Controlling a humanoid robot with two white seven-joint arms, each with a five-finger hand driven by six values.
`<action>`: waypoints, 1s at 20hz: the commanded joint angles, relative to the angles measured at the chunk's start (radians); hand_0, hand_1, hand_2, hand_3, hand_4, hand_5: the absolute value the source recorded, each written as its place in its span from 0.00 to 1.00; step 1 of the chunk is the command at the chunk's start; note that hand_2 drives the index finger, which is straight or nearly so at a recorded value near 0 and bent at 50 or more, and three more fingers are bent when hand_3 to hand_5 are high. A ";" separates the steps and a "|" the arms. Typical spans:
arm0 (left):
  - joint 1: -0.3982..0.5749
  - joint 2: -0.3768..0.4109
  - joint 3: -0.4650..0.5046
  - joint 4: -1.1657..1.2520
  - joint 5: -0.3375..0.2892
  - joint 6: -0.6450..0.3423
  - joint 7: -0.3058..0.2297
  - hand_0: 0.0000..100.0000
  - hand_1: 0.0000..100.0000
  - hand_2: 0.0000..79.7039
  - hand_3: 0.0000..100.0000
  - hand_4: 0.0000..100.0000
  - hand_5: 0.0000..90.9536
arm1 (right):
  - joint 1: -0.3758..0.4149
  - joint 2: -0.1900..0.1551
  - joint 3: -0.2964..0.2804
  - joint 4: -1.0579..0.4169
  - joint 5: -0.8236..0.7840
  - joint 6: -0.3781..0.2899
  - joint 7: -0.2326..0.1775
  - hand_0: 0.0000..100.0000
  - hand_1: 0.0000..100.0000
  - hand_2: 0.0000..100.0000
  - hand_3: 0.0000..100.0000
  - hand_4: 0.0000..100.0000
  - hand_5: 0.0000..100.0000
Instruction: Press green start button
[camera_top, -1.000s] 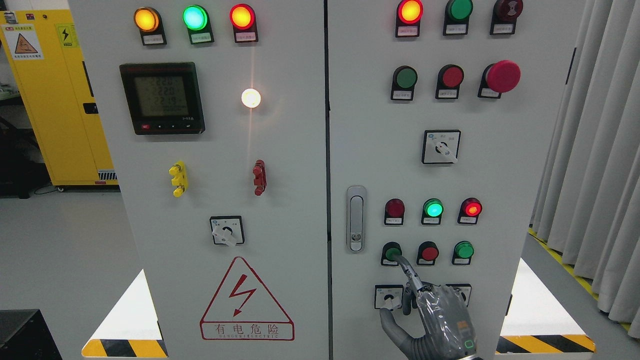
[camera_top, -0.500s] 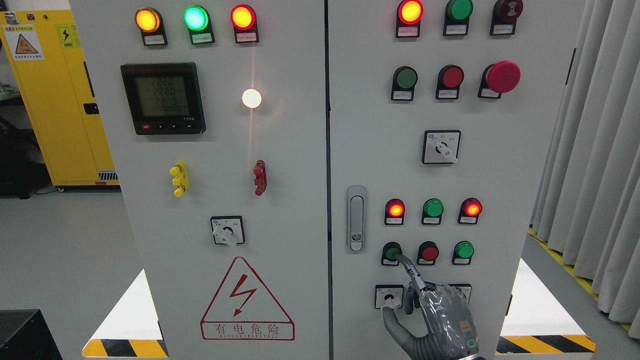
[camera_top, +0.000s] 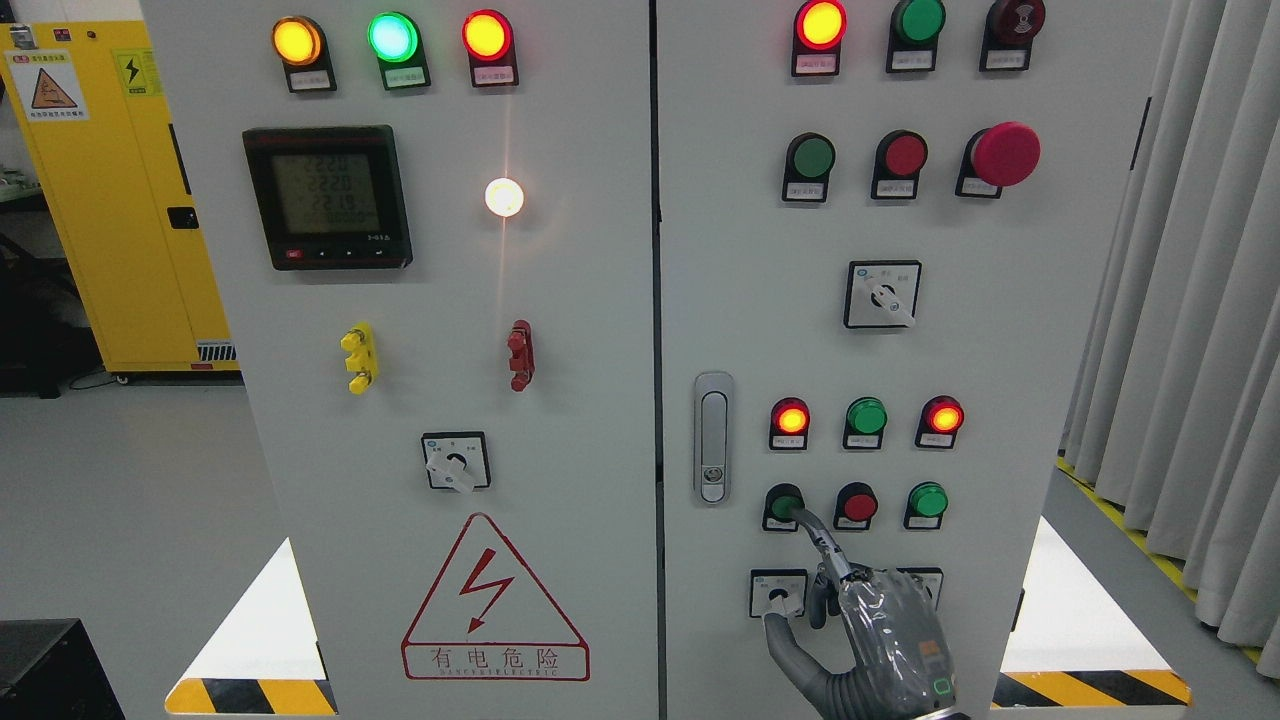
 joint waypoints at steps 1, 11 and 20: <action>0.000 0.000 0.000 -0.001 0.000 0.000 0.000 0.12 0.56 0.00 0.00 0.00 0.00 | -0.003 0.002 -0.002 0.020 -0.001 0.004 0.000 0.51 0.71 0.00 0.86 0.85 0.98; 0.000 0.000 0.000 0.000 0.000 0.000 0.000 0.12 0.56 0.00 0.00 0.00 0.00 | -0.003 0.002 0.001 0.008 -0.007 0.014 -0.001 0.50 0.70 0.00 0.86 0.85 0.98; 0.000 0.000 0.000 0.000 0.000 0.000 0.000 0.12 0.56 0.00 0.00 0.00 0.00 | -0.006 0.002 0.004 0.017 -0.008 0.015 -0.001 0.50 0.70 0.00 0.86 0.86 0.98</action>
